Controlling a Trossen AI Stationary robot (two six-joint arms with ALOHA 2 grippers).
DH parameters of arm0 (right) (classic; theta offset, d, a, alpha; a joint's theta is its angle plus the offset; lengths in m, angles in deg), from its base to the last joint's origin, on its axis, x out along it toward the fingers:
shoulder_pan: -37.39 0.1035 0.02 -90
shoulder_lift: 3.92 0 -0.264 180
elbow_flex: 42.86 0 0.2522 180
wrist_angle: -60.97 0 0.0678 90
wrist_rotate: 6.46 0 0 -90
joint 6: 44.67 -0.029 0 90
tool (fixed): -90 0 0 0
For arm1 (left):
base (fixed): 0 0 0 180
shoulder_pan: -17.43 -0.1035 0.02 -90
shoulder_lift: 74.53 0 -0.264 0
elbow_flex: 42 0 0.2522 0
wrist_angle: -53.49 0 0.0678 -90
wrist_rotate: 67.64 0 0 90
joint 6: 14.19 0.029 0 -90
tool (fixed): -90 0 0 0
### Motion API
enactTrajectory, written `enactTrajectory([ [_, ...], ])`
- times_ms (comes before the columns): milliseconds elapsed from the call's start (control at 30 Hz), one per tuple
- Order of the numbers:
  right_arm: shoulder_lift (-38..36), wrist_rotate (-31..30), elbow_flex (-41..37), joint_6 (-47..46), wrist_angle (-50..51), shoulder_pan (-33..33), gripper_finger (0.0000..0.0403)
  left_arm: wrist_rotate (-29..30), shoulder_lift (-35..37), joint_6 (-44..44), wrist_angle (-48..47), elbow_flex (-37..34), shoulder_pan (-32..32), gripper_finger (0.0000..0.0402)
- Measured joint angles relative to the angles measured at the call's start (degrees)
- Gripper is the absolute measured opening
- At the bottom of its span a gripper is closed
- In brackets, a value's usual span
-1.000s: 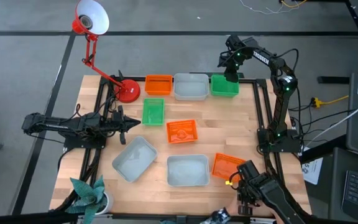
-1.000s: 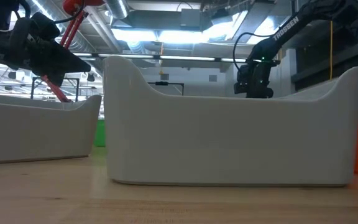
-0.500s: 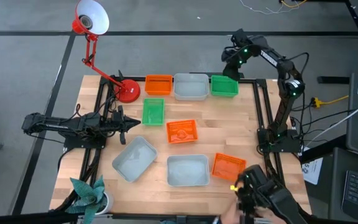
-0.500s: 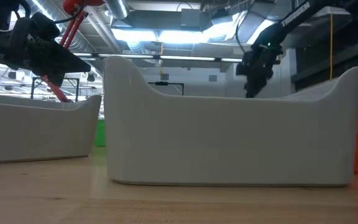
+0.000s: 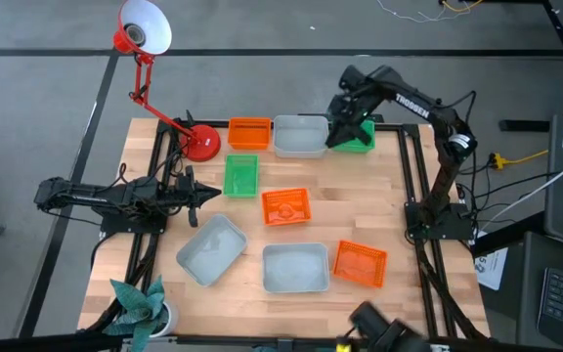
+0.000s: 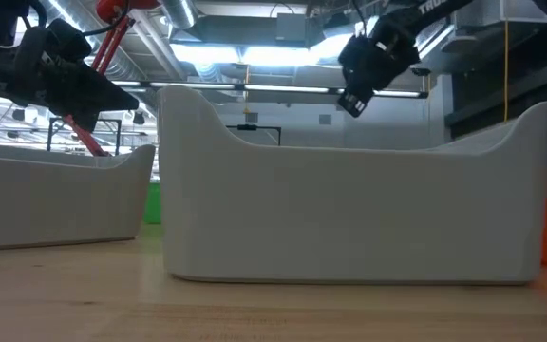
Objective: Stack baskets by color
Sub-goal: Stack the bottom right gray bin on the top gray bin
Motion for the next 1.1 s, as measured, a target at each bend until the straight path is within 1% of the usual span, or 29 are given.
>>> enactTrajectory([
  [100,0.0,-2.9,-0.1,0.0,2.2,4.5,0.0080,0.0,0.0,0.0,0.0,0.0,0.0,0.0000],
  [267,0.0,-10.9,-0.1,0.0,9.0,11.3,0.0081,0.0,0.0,0.0,0.0,0.0,0.0,0.0000],
  [333,0.0,-13.0,-0.1,0.0,11.4,13.6,0.0081,0.0,0.0,0.0,0.0,0.0,0.0,0.0000],
  [500,0.0,-13.5,-0.1,-7.4,10.6,18.6,0.0081,0.0,0.0,0.0,0.0,0.0,0.0,0.0000],
  [700,0.0,-13.5,-0.1,-10.9,11.0,24.1,0.0081,0.0,0.0,0.0,0.0,0.0,0.0,0.0000],
  [867,0.0,-13.6,-0.1,-16.6,11.1,28.2,0.0081,0.0,0.0,0.0,0.0,0.0,0.0,0.0000],
  [1100,-1.3,-19.5,-0.1,-26.9,11.1,31.9,0.0081,0.0,0.0,0.0,0.0,0.0,0.0,0.0000],
])
